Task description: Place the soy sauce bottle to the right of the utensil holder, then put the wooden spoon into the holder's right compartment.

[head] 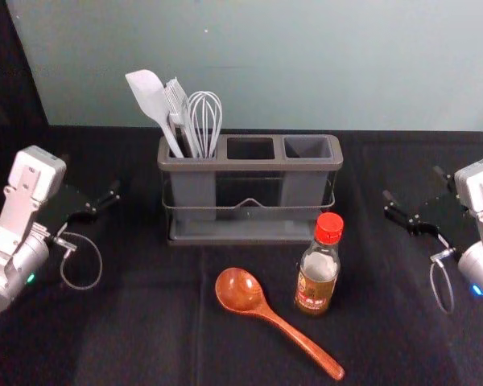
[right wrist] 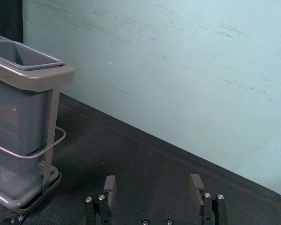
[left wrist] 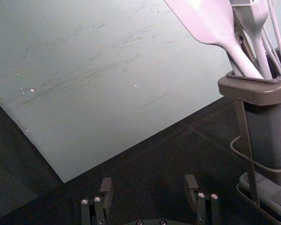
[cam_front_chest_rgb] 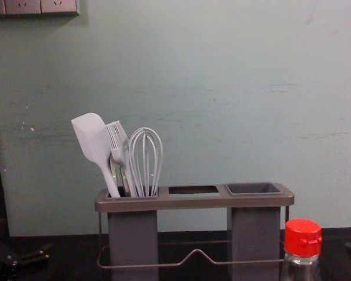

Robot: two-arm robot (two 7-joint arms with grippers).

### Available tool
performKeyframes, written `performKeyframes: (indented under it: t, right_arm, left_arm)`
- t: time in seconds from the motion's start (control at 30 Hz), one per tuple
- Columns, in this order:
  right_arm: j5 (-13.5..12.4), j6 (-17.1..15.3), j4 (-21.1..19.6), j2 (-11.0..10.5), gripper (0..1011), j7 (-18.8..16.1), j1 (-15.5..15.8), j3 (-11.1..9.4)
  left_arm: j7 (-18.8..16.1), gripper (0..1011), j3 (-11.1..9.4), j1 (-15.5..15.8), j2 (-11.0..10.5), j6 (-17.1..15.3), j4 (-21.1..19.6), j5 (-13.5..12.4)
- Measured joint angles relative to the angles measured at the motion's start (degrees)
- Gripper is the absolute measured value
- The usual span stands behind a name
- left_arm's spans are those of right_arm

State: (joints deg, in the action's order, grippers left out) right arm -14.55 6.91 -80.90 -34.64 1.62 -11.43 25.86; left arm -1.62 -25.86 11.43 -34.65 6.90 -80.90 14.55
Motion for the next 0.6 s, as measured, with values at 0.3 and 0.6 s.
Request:
performKeyframes:
  t: [0.3,0.6]
  right_arm:
    - [0.0,0.0,0.0,0.0,1002,0.0,0.0,0.0]
    - [0.0,0.0,0.0,0.0,1002,0.0,0.0,0.0]
  left_arm:
    - [0.0,1005,0.0,0.0,0.0,0.0,0.0,0.0]
    - [0.0,1005,0.0,0.0,0.0,0.0,0.0,0.0]
